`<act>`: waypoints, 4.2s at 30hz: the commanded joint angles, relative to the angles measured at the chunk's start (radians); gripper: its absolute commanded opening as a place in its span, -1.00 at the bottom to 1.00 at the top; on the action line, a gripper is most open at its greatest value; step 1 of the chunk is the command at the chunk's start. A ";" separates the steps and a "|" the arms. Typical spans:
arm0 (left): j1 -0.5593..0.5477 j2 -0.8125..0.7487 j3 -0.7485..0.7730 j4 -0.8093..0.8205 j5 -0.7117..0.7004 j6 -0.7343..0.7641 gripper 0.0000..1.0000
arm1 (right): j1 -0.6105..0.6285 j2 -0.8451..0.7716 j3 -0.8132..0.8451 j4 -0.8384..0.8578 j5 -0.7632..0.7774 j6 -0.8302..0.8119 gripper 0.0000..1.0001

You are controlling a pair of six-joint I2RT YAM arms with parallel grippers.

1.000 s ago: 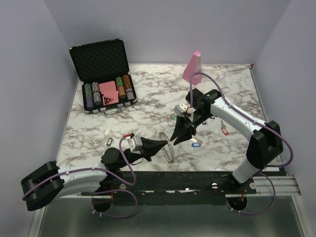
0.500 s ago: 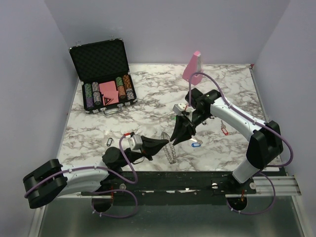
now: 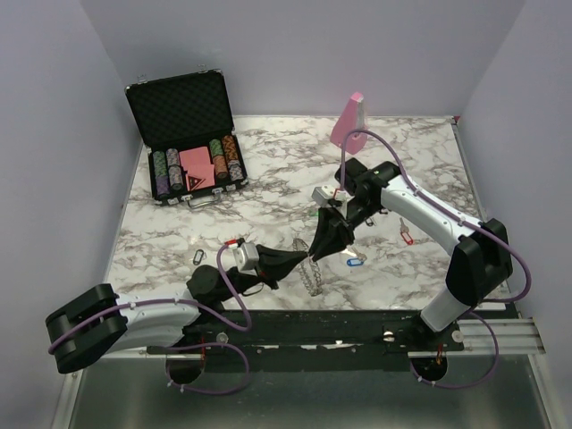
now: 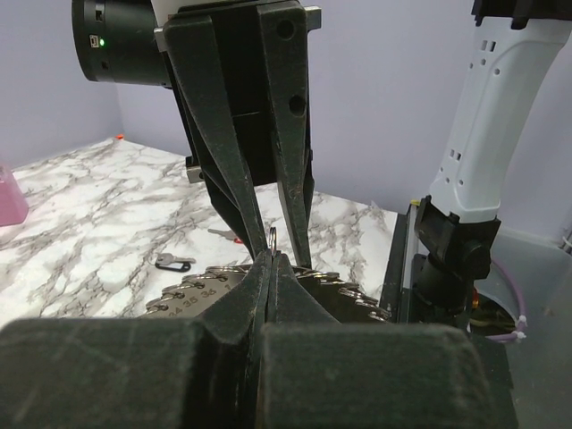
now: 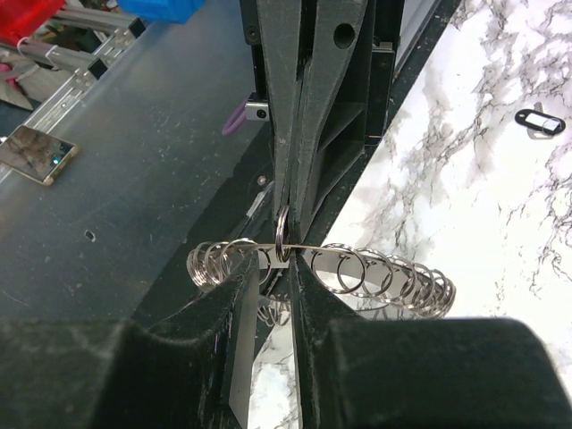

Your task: Put the keys on the keyring

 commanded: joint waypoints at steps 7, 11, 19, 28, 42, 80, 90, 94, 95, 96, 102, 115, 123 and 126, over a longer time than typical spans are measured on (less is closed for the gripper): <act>-0.004 -0.018 0.010 0.007 -0.014 0.010 -1.00 | 0.006 -0.026 0.035 0.151 0.013 0.211 -0.46; -0.004 -0.030 0.005 -0.012 -0.024 0.023 -1.00 | 0.006 -0.038 0.028 0.181 0.027 0.253 -0.46; -0.004 -0.035 0.002 -0.009 -0.037 0.027 -1.00 | 0.006 -0.035 0.041 0.173 0.025 0.262 -0.59; -0.004 -0.035 0.004 0.002 -0.047 0.027 -1.00 | 0.006 -0.040 0.019 0.188 0.029 0.265 -0.77; -0.002 -0.261 -0.033 -0.270 -0.112 0.021 0.13 | 0.006 -0.048 0.102 0.143 0.287 0.330 -0.99; 0.008 -0.055 0.374 -0.780 -0.033 0.271 -0.34 | 0.062 -0.008 0.262 -0.028 0.549 0.316 -0.99; 0.015 -0.046 0.377 -0.780 -0.022 0.282 -0.39 | 0.062 -0.005 0.265 -0.033 0.519 0.314 -0.99; 0.016 -0.040 0.381 -0.780 -0.013 0.282 -0.41 | 0.061 -0.003 0.266 -0.034 0.509 0.313 -0.99; 0.016 -0.038 0.383 -0.780 -0.010 0.282 -0.43 | 0.062 -0.003 0.266 -0.036 0.506 0.311 -0.99; 0.016 -0.037 0.384 -0.780 -0.007 0.282 -0.44 | 0.061 -0.002 0.268 -0.036 0.506 0.311 -0.99; 0.019 -0.023 0.398 -0.782 0.024 0.282 -0.71 | 0.062 0.003 0.268 -0.039 0.498 0.308 -0.99; 0.027 -0.017 0.409 -0.840 0.044 0.274 -0.74 | 0.062 -0.002 0.268 -0.040 0.489 0.306 -0.99; 0.033 -0.023 0.412 -0.849 0.075 0.276 -1.00 | 0.062 -0.002 0.268 -0.043 0.484 0.306 -0.99; 0.035 -0.024 0.413 -0.855 0.081 0.268 -1.00 | 0.062 -0.003 0.266 -0.037 0.481 0.311 -0.98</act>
